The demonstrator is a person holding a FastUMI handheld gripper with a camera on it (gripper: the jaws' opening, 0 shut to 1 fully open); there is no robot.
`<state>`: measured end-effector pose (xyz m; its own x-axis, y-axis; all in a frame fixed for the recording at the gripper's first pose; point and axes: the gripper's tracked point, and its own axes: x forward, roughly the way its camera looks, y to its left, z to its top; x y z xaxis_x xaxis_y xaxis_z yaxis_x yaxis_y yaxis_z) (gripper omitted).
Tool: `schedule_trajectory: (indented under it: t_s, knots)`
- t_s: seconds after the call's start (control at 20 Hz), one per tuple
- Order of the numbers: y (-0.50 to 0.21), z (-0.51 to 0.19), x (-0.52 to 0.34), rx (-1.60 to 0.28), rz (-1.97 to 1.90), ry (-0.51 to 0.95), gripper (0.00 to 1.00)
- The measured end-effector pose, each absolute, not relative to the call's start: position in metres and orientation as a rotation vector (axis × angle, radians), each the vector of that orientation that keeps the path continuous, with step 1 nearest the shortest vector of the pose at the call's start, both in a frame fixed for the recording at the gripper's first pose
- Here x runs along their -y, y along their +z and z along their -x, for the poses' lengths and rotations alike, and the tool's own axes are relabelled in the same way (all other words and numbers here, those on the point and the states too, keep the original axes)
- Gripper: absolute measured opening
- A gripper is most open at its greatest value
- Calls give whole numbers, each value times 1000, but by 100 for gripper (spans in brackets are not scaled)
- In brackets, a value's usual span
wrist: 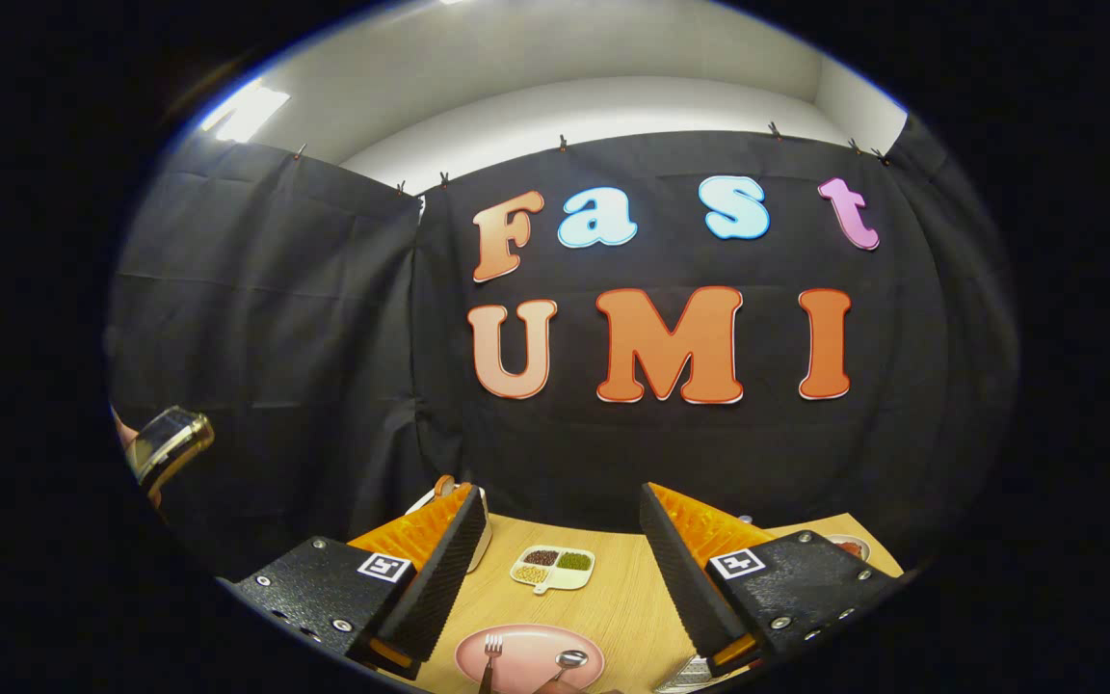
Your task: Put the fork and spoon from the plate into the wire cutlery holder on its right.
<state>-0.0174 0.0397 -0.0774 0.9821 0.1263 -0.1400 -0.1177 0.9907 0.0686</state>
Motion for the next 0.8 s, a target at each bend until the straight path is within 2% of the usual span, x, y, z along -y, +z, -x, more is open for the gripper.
schedule_trajectory:
  t_s: [0.25, 0.8]
  knots:
    - [-132, 19, -60, -298, -54, 157, 97]
    - [-294, 53, -87, -821, 8, 201, 97]
